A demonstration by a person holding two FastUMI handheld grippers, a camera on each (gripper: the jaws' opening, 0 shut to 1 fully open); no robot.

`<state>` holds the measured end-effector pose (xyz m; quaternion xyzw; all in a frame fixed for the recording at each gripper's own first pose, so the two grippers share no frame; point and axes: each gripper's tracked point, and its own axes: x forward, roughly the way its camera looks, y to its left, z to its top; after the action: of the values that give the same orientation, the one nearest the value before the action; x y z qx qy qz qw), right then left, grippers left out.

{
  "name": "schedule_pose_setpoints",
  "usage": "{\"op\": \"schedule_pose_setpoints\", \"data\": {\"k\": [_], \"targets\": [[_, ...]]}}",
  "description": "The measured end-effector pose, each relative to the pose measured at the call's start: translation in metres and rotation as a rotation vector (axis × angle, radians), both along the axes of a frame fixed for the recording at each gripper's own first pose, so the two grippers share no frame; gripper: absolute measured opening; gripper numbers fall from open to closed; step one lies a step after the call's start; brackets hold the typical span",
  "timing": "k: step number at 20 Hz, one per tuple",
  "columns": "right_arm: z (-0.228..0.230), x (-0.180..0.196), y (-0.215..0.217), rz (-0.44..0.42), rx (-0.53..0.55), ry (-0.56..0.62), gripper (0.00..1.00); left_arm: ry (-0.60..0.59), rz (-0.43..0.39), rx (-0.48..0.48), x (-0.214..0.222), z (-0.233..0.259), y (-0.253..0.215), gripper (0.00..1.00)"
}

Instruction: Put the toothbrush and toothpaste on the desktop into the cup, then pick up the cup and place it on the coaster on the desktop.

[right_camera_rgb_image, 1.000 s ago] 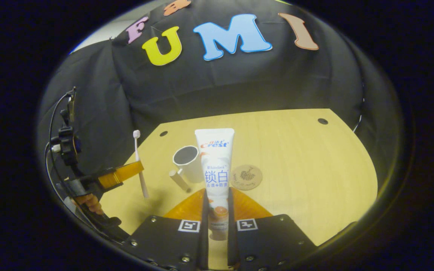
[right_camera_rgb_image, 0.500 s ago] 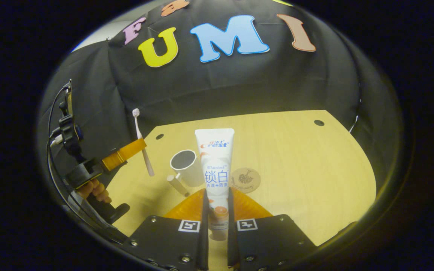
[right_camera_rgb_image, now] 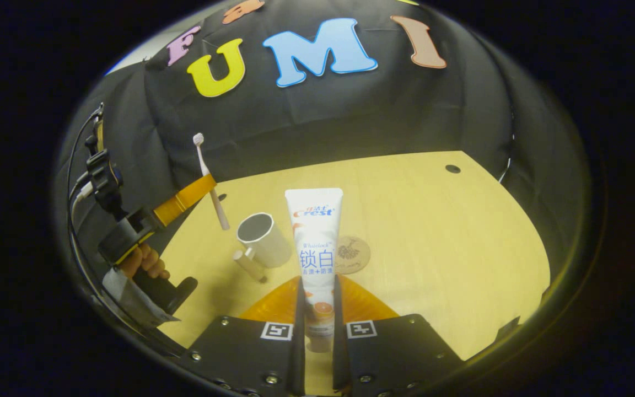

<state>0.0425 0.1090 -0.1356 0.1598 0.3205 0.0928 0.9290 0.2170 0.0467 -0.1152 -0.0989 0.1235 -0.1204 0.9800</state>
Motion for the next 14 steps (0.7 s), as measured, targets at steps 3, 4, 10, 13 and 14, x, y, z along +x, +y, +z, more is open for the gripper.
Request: {"op": "schedule_pose_setpoints", "data": {"k": [3,4,10,13,14], "targets": [[-0.001,-0.001,-0.003,-0.009,-0.005,0.007,0.21,-0.002,-0.011,-0.009,0.012,-0.006,-0.01,0.09],[-0.002,0.0,-0.004,-0.011,-0.007,0.009,0.21,-0.006,-0.014,-0.01,0.017,-0.008,-0.012,0.09],[-0.005,0.004,-0.005,-0.017,-0.006,0.022,0.21,0.031,-0.036,0.01,0.035,-0.04,-0.025,0.09],[-0.007,0.013,-0.003,-0.016,0.007,0.027,0.21,0.082,-0.05,0.02,0.032,-0.062,-0.029,0.1],[-0.006,0.016,-0.001,-0.014,0.012,0.026,0.21,0.096,-0.057,0.023,0.031,-0.068,-0.03,0.15]]}}
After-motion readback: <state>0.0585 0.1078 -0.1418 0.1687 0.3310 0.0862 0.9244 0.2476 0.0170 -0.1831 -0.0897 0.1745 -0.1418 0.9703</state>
